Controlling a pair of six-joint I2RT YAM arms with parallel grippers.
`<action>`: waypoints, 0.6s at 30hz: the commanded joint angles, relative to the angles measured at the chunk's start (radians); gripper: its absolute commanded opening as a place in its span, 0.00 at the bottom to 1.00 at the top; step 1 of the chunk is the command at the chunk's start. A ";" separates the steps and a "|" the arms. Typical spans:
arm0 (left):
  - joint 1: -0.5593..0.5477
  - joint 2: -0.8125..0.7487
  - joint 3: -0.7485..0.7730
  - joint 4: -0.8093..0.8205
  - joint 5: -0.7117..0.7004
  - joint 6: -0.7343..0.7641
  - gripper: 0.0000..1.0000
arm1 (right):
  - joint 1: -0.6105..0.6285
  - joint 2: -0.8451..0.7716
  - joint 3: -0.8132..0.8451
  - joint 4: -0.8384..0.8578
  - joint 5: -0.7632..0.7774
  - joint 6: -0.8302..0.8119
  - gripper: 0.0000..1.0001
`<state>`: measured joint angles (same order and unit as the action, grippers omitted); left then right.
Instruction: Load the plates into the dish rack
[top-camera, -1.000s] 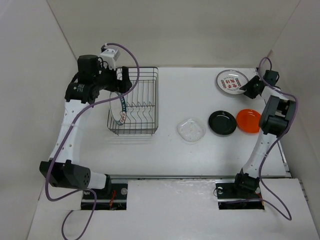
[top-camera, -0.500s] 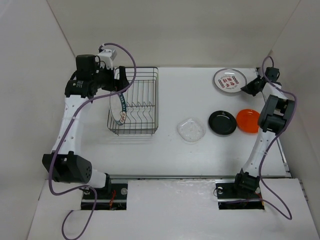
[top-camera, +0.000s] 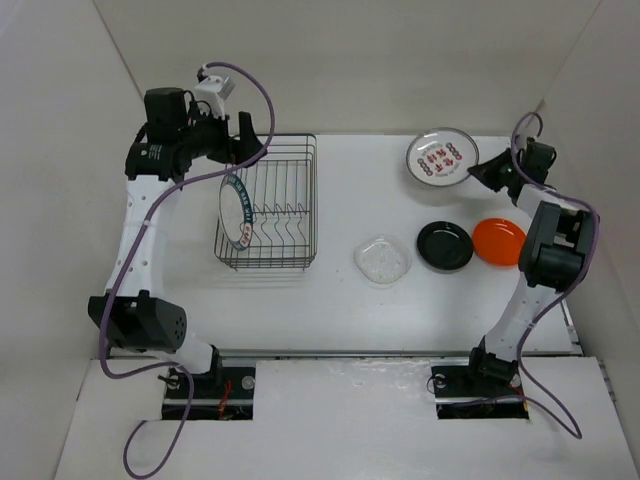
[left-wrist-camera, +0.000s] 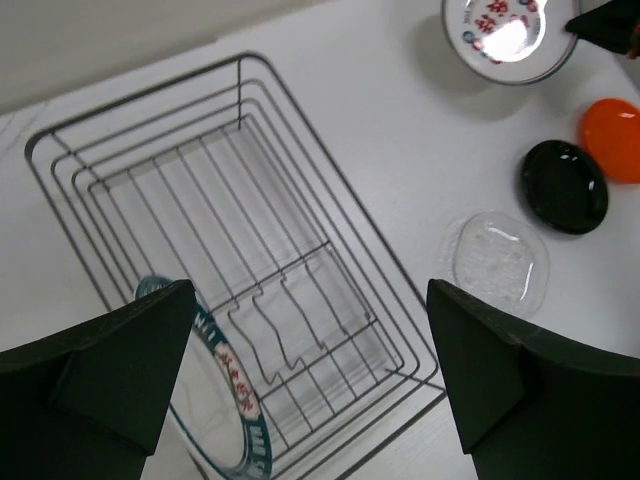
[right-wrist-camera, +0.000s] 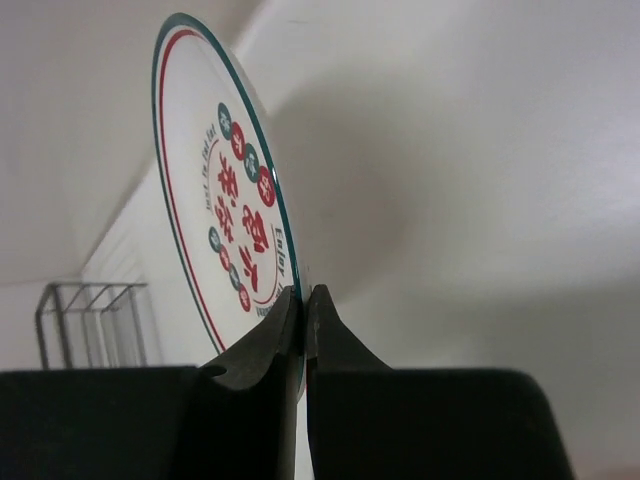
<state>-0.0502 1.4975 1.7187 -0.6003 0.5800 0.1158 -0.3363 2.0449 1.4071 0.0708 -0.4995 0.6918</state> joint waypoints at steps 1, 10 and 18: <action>0.004 0.033 0.108 0.098 0.179 -0.051 1.00 | 0.100 -0.196 -0.022 0.386 -0.122 -0.020 0.00; -0.063 0.242 0.315 0.185 0.337 -0.127 1.00 | 0.384 -0.443 -0.175 0.495 -0.131 -0.193 0.00; -0.074 0.329 0.334 0.177 0.393 -0.096 0.98 | 0.528 -0.443 -0.163 0.589 -0.172 -0.092 0.00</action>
<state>-0.1253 1.8507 2.0163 -0.4465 0.8989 0.0067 0.1799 1.6127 1.2282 0.5121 -0.6655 0.5591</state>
